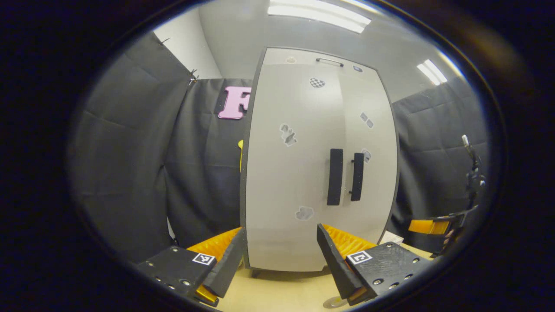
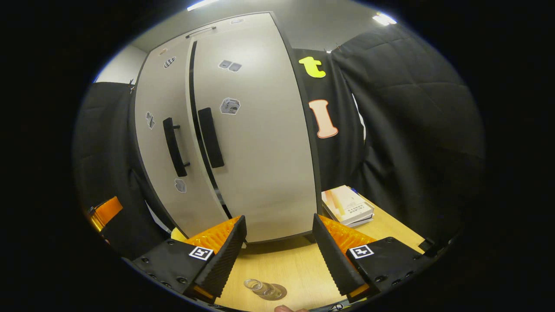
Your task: Grasp the bottle in the cabinet with the left hand and place it on the coaster, then close the right door with the right hand and the left door with the left hand.
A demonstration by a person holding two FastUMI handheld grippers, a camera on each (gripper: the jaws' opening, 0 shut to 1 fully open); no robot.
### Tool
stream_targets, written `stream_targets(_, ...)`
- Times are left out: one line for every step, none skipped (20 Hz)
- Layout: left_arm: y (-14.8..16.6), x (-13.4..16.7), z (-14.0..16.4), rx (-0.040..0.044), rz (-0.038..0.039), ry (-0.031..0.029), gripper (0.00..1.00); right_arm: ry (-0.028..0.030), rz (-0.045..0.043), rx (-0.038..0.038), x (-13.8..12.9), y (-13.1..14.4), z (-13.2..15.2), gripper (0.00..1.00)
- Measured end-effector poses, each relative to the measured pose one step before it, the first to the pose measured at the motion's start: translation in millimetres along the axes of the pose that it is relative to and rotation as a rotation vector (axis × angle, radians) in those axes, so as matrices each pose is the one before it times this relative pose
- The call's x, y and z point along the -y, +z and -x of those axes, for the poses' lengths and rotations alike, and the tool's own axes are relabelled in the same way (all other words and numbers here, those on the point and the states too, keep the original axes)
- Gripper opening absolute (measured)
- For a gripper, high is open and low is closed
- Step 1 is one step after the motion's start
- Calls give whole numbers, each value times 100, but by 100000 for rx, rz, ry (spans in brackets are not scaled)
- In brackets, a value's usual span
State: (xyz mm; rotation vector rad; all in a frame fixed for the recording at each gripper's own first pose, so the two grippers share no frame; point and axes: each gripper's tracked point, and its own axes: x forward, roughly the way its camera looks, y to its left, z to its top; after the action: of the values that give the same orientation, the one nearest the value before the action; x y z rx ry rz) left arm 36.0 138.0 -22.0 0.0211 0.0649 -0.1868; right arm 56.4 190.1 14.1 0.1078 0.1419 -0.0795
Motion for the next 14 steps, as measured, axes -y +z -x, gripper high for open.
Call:
stream_targets(-746,-474,335,-1156,-1317,-277,88,-1248,1589,596,-154,131,267,98)
stream_targets(-781,-380,1,-1027,-1134,-652,94,-1156,1666,637,-159,127,367,92)
stream_targets(-821,-206,-53,-1126,-627,-1039,94,-1013,1869,762,-268,215,703,98)
stream_targets(-698,-57,-100,-1039,-89,-1134,94,-1237,2148,764,18,199,329,98)
stream_targets(-510,58,-34,-779,551,-1483,94,-1220,2234,800,52,345,297,98)
stream_targets(-292,156,-7,-268,1111,-1719,94,-1030,2196,1121,22,271,424,98)
stream_targets(2,257,70,178,1417,-1481,94,-908,1956,1101,91,321,220,92)
stream_targets(117,226,141,594,1157,-1129,94,-397,1613,517,102,105,170,98)
stream_targets(29,266,255,503,540,-571,94,159,1190,-94,54,-24,127,98)
stream_targets(-93,123,-39,7,121,237,94,530,862,-468,47,-172,200,98)
stream_targets(-143,89,157,1,156,543,94,350,817,-335,171,-53,108,98)
stream_targets(-104,144,-6,-439,279,630,94,9,825,64,359,-14,8,98)
stream_targets(-141,165,143,-462,398,825,94,-199,548,326,537,94,-50,98)
stream_targets(98,173,109,-136,376,740,94,-19,-52,460,430,20,-114,98)
